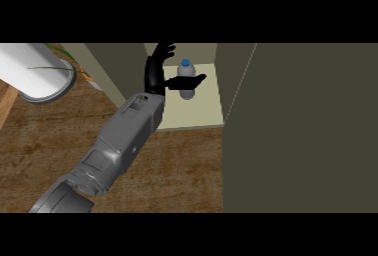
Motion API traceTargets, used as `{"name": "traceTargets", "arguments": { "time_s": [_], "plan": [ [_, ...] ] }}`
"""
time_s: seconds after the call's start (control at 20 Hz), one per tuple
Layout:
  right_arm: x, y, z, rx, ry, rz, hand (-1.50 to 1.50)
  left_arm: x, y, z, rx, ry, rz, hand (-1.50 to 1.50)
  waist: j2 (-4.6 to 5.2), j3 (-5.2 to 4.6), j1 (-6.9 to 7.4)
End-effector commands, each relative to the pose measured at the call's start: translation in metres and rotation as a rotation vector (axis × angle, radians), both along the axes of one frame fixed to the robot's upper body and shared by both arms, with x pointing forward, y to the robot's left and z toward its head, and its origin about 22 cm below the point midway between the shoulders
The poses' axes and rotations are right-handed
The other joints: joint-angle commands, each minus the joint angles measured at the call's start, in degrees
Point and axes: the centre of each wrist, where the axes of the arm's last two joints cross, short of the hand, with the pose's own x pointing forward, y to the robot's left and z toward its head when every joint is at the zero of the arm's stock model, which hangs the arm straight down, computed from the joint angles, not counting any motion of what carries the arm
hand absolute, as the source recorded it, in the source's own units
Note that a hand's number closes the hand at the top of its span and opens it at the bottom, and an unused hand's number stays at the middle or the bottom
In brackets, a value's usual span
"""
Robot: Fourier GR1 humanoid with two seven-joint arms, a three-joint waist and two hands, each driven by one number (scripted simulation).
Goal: Pick up the bottled water, place it into the cabinet and close the cabinet
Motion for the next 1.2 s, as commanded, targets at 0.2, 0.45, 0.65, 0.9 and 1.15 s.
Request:
{"name": "traceTargets", "arguments": {
  "time_s": [0.2, 0.45, 0.65, 0.9, 1.15],
  "plan": [
    [0.005, 0.011, 0.018, -0.021, -0.043, 0.007, -1.50, 0.012, 0.002, 0.019, 0.053, -0.037, -0.014, -1.50, 0.34, -0.01, -0.43],
    [0.010, 0.008, 0.004, -0.016, -0.029, 0.038, -1.50, 0.010, -0.003, 0.021, -0.076, -0.139, -0.059, -1.50, 0.09, 0.03, 0.08],
    [-0.006, 0.011, 0.022, -0.043, -0.029, 0.017, -1.50, 0.005, -0.008, 0.015, -0.083, -0.179, -0.124, -1.50, -0.65, 0.03, 0.06],
    [0.003, 0.012, 0.027, -0.050, -0.041, 0.003, -1.50, 0.007, -0.013, 0.024, -0.136, -0.208, -0.153, -1.50, -0.65, 0.03, 0.24],
    [0.004, 0.024, 0.031, -0.063, -0.035, 0.028, -1.50, -0.003, -0.015, 0.015, -0.186, -0.230, -0.150, -1.50, -1.15, 0.03, 0.60]
  ]
}}
